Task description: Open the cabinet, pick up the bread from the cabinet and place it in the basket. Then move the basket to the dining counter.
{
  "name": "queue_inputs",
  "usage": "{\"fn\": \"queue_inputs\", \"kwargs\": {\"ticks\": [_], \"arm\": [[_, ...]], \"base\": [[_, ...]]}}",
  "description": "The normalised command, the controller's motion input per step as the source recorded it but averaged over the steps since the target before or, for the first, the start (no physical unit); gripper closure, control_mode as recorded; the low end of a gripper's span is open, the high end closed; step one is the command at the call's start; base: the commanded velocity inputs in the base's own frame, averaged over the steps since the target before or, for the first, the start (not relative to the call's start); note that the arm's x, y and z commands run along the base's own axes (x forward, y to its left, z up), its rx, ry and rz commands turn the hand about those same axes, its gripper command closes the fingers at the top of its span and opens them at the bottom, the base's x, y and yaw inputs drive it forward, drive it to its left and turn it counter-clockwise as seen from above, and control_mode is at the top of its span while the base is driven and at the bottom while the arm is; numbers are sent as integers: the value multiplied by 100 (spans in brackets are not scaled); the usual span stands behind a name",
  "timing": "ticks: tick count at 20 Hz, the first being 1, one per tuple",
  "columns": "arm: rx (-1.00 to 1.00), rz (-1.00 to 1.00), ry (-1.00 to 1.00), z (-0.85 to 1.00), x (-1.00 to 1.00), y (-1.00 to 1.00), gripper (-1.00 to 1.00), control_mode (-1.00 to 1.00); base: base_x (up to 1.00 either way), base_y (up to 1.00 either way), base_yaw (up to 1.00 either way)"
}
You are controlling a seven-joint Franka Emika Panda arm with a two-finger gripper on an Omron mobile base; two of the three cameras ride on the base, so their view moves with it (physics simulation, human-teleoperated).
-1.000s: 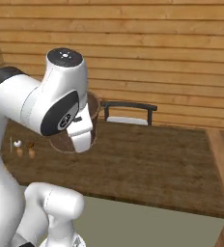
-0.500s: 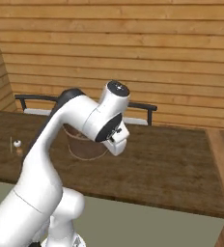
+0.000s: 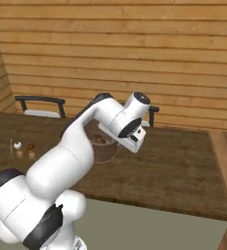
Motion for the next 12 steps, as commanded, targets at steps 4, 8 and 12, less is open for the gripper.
{"fn": "queue_inputs", "kwargs": {"ticks": [4,8,12], "arm": [[0,13,-2,-42,96,-8,100,-100],[0,0,0,-42,87,2,100,-100],[0,-3,-3,-23,34,6,100,-100]], "base": [[0,0,0],[0,0,0],[0,0,0]]}}
